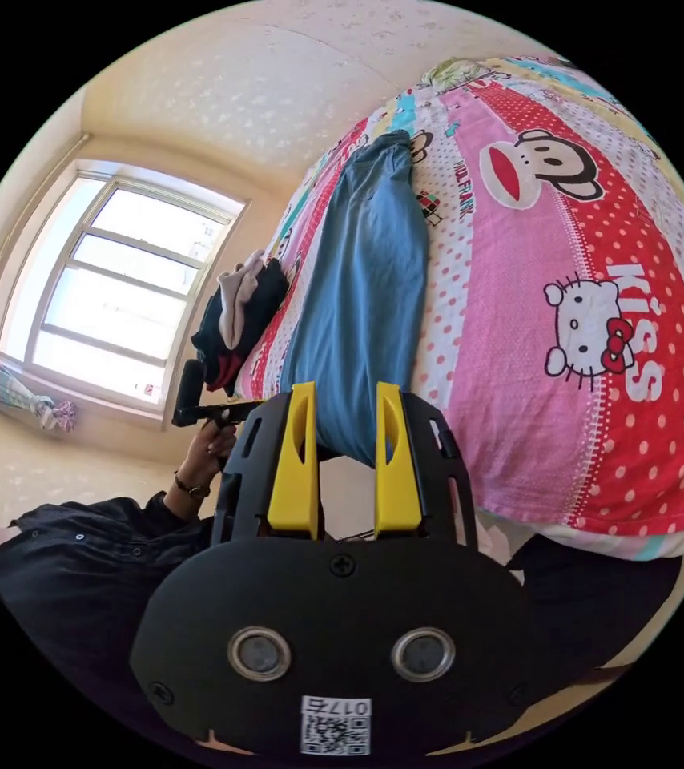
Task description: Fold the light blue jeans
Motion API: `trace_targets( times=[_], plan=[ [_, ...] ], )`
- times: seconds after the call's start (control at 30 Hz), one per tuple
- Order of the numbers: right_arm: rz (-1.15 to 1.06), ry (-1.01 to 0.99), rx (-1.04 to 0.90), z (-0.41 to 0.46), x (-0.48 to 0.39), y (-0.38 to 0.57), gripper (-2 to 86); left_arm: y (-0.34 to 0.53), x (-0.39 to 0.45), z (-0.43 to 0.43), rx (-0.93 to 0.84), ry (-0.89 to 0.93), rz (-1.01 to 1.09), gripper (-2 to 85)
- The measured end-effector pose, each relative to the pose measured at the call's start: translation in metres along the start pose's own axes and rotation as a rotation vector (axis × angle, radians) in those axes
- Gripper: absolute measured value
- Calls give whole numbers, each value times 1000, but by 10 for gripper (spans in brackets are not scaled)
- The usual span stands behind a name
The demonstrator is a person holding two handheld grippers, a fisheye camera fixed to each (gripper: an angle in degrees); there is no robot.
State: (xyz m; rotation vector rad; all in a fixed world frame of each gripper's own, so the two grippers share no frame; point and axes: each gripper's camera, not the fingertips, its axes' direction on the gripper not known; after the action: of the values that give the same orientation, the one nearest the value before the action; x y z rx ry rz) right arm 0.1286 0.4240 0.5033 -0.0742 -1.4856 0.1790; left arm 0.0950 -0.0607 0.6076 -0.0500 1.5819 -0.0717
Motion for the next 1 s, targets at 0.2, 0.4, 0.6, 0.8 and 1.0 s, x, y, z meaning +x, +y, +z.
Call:
trace_targets(
  times=[0.2,0.4,0.6,0.8,1.0],
  plan=[
    [-30,147,-18,9,-15,-3,109,29,10,16,90,-99,-48,82],
    [-10,251,-56,30,-8,12,63,47,21,31,138,-141,-2,58],
    [-42,139,-119,29,-19,13,14,52,33,20,92,-156,77,12],
    [-78,122,-111,16,-38,13,9,55,23,-7,39,-78,70,9],
    [12,117,-142,31,-20,1,11,54,6,3,93,61,25,83]
  ],
)
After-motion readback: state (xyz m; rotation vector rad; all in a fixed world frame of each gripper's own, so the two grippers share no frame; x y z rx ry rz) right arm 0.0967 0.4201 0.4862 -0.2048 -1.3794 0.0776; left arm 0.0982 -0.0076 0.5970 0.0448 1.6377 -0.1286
